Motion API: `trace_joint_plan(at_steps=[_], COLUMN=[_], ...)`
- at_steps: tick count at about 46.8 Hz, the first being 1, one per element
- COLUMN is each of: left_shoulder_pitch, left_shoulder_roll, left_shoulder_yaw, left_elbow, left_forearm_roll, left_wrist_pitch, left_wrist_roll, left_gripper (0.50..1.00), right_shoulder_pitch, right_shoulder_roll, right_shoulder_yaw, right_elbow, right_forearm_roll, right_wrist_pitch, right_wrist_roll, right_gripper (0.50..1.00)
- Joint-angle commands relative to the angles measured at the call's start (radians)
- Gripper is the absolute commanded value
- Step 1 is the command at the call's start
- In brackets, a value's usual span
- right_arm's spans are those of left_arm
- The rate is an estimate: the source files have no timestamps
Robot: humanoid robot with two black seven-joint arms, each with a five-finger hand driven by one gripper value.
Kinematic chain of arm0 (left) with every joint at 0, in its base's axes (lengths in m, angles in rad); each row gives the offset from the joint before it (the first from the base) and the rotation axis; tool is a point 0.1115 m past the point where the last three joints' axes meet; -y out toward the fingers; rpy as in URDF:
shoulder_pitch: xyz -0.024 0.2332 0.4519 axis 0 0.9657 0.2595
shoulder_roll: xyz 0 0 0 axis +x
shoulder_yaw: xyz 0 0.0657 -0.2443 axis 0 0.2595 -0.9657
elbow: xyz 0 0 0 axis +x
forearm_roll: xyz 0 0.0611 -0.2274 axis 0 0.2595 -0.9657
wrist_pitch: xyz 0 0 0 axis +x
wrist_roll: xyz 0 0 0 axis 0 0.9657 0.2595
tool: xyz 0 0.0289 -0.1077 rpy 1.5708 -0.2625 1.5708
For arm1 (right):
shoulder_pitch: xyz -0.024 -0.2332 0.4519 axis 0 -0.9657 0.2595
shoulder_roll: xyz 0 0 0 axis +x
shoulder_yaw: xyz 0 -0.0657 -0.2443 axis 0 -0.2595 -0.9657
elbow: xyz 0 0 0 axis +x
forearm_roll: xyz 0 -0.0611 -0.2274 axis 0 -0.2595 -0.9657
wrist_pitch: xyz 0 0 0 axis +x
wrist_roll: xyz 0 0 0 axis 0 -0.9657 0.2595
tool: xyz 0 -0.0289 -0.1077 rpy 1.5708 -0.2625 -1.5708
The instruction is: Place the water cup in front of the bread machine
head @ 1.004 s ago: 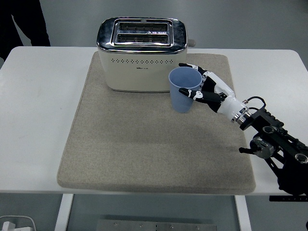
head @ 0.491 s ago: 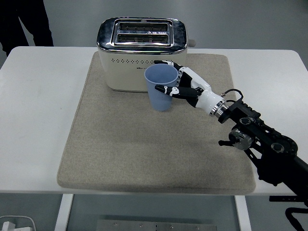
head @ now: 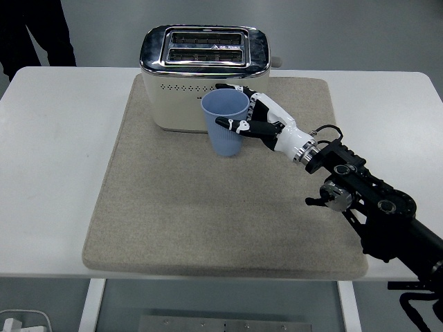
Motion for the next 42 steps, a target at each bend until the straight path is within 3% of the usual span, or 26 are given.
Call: trace_joint_plan(at_steps=[1,14,42], left_shoulder_pitch=[0.000,0.000,0.000], left_shoulder_roll=[0.000,0.000,0.000], left_shoulder_yaw=[0.000,0.000,0.000], left_elbow=[0.000,0.000,0.000], left_forearm_roll=[0.000,0.000,0.000], left_wrist_pitch=[0.000,0.000,0.000], left_wrist_roll=[0.000,0.000,0.000], left_gripper=[1.000,1.000,1.000], right_shoulder_pitch=[-0.004,-0.019,-0.093], right_shoulder_roll=[0.000,0.000,0.000], right_shoulder_yaw=[0.000,0.000,0.009], right_elbow=[-0.001,0.000,0.037], right_forearm_roll=[-0.009,-0.010,-0.029], right_wrist_pitch=[-0.008,-0.016,-0.099], right_wrist_roll=[0.000,0.003,0.011], right_gripper=[0.658,0.660,0.660])
